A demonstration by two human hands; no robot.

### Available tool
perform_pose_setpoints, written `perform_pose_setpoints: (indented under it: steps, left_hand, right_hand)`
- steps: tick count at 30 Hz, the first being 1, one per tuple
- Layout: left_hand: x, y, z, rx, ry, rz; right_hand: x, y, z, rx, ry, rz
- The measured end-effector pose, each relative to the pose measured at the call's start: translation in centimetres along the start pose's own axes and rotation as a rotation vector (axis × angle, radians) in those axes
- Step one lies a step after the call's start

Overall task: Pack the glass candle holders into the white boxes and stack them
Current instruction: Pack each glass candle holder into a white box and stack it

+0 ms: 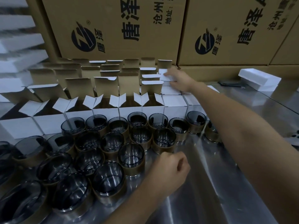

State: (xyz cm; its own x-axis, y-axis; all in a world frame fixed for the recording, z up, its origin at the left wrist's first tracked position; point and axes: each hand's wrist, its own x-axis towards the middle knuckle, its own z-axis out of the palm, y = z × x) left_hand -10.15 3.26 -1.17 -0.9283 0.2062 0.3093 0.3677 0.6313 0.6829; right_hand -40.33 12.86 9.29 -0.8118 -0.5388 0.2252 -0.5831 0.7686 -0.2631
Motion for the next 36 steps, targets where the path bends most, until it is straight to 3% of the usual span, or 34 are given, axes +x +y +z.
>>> perform_pose_setpoints:
  steps: [3,15,19,23,25,30,36]
  left_hand:
    - [0.0,0.0,0.0,0.008,0.012,0.006]
    - [0.2,-0.1,0.3,0.044,0.003,-0.049]
    - [0.9,0.0,0.5,0.241,0.052,-0.059]
    - [1.8,0.7,0.6,0.437,0.067,0.000]
    - [2.0,0.7,0.7,0.450,0.069,-0.007]
    - [1.9,0.6,0.7,0.429,0.055,-0.004]
    - [2.0,0.4,0.6,0.429,0.034,0.007]
  right_hand:
    - [-0.1,0.1,1.8,-0.026,-0.096,0.064]
    - [0.3,-0.3,2.5,0.027,-0.105,0.158]
    - [0.6,-0.6,2.3,0.127,-0.115,0.231]
    - [1.9,0.4,1.7,0.256,0.145,0.292]
    - [2.8,1.2,1.9,0.195,0.209,0.307]
    - [5.5,1.1,3.0,-0.087,0.040,0.287]
    - [7.2,1.0,4.0,-0.161,-0.044,0.457]
